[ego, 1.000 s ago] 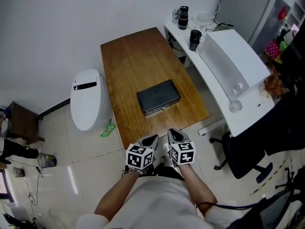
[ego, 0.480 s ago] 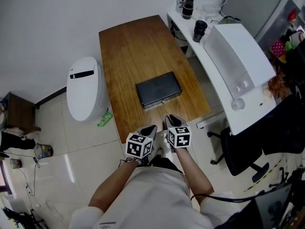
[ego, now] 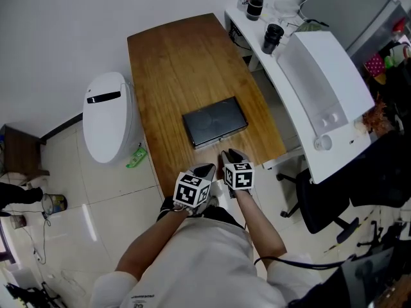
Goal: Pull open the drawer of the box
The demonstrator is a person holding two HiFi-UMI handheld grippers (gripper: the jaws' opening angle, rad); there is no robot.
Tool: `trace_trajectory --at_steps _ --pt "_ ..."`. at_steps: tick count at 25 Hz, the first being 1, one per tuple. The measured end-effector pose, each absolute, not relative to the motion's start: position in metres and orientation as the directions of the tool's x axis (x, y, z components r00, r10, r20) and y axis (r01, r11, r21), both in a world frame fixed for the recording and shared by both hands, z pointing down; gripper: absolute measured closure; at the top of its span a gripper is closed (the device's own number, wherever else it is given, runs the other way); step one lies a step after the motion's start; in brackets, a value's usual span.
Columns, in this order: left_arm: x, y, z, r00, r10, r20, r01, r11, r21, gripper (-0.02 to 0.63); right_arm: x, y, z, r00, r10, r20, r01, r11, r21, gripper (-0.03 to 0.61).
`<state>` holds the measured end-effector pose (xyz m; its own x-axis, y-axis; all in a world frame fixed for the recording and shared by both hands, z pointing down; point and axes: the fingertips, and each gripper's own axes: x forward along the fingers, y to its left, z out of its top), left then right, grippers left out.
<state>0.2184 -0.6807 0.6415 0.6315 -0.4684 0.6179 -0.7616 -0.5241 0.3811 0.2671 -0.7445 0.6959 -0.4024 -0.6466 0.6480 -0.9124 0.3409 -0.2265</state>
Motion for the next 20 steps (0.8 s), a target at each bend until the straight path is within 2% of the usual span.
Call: trace_trajectory --at_steps 3,20 --pt "0.215 -0.693 0.646 0.639 -0.456 0.619 -0.755 -0.526 0.392 0.614 0.267 -0.759 0.703 -0.387 -0.643 0.661 -0.919 0.327 -0.221 0.493" --pt "0.205 -0.719 0.669 0.615 -0.424 0.665 -0.771 -0.502 0.392 0.614 0.257 -0.794 0.73 -0.369 -0.601 0.708 -0.92 0.347 -0.185 0.494"
